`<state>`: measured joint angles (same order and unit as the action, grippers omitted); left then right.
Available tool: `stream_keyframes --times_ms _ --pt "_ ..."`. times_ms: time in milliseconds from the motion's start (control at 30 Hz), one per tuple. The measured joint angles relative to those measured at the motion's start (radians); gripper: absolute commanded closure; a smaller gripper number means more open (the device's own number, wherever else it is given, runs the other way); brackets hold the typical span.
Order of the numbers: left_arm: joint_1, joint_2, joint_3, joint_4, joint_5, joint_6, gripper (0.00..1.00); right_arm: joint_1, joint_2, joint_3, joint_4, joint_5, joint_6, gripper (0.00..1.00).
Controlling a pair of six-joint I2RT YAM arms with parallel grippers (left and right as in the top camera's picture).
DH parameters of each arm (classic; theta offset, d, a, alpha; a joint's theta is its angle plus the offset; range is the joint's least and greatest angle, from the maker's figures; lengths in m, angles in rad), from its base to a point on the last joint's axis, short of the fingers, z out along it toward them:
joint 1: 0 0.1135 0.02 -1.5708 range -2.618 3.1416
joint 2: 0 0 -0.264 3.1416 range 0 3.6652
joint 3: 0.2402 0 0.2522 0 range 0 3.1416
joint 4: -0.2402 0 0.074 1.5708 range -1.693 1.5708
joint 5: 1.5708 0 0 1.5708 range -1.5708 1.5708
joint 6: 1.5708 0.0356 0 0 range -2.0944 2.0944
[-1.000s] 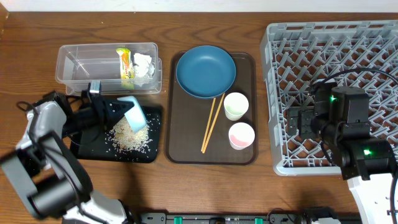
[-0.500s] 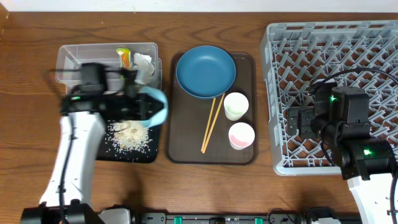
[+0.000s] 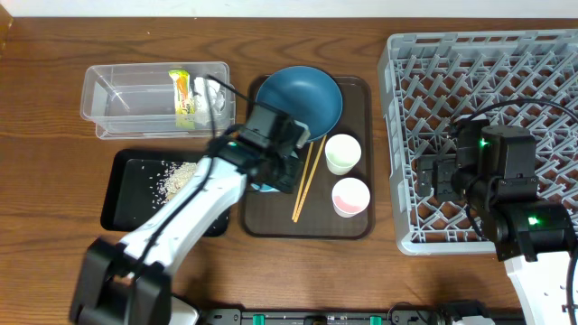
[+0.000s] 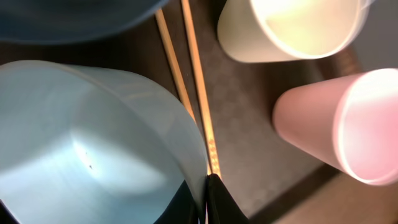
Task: Sort waste into correct bins and load items into the dishwasher rack
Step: 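Return the emptied bowl with the left gripper to the brown tray, then grasp the pink cup with the left gripper and lift it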
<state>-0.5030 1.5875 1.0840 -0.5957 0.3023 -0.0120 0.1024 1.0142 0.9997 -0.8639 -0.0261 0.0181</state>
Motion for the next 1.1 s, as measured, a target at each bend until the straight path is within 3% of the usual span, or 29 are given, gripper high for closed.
stream_keyframes --times_ms 233,267,300,333,433,767,867,1100 --pt "-0.032 0.121 0.0 0.032 -0.049 -0.011 0.88 0.0 0.0 0.0 0.0 0.0 0.0 0.01" --pt "-0.032 0.13 0.0 0.033 -0.054 -0.011 0.83 0.0 0.0 0.0 0.0 0.0 0.0 0.01" --pt "-0.032 0.138 0.0 0.032 -0.056 -0.01 0.68 0.0 0.0 0.0 0.0 0.0 0.0 0.01" --pt "-0.032 0.141 0.0 0.033 -0.062 -0.017 0.59 0.0 0.0 0.0 0.0 0.0 0.0 0.01" --pt "-0.032 0.137 0.0 0.034 -0.067 -0.013 0.53 0.0 0.0 0.0 0.0 0.0 0.0 0.01" --pt "-0.032 -0.022 0.012 0.033 -0.037 -0.014 0.52 0.0 0.0 0.0 0.0 0.0 0.0 0.01" --pt "-0.032 -0.084 0.025 0.037 0.017 -0.015 0.47 0.0 0.0 0.0 0.0 0.0 0.0 0.01" --pt "-0.08 -0.073 0.03 0.039 0.073 -0.04 0.46 0.0 0.0 0.0 0.0 0.0 0.0 0.01"
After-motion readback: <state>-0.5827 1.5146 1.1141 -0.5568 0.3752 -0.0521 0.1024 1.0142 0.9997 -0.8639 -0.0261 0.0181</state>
